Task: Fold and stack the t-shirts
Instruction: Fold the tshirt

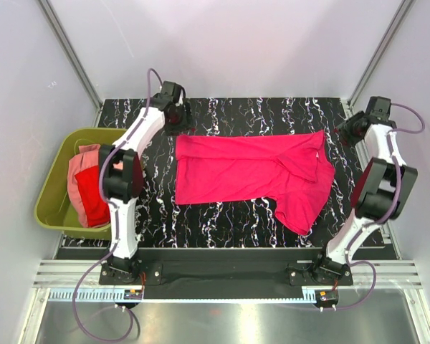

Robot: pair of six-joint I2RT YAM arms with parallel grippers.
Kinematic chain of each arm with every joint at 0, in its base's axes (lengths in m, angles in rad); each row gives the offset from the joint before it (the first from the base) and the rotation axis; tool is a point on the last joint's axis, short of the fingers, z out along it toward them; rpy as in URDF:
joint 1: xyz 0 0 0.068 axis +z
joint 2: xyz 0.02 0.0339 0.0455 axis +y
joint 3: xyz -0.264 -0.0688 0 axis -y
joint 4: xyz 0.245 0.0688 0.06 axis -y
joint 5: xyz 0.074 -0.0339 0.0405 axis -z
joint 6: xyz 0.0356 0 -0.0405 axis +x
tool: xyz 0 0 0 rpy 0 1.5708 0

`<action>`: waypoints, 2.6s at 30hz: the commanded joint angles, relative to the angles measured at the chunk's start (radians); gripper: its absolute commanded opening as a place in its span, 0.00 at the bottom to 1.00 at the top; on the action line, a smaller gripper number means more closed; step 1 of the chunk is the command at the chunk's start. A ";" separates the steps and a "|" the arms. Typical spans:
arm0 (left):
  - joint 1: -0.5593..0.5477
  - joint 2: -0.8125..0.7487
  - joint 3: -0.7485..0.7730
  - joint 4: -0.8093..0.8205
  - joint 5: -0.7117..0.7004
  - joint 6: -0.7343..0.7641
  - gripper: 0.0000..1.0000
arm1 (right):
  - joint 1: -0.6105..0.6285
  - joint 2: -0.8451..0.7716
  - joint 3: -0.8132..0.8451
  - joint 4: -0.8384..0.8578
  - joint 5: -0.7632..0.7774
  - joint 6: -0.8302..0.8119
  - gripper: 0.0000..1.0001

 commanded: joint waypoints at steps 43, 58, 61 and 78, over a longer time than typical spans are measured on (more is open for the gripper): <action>-0.161 -0.336 -0.512 0.128 0.131 0.033 0.64 | 0.517 -0.040 -0.220 -0.149 0.366 -0.582 0.48; -0.161 -0.324 -0.516 0.130 0.122 0.025 0.63 | 0.540 -0.028 -0.235 -0.078 0.354 -0.617 0.45; -0.162 -0.318 -0.515 0.130 0.123 0.025 0.63 | 0.556 -0.023 -0.235 -0.069 0.354 -0.620 0.44; -0.153 -0.229 -0.486 0.059 -0.059 0.001 0.63 | 0.588 -0.005 -0.056 -0.377 0.344 -0.585 0.00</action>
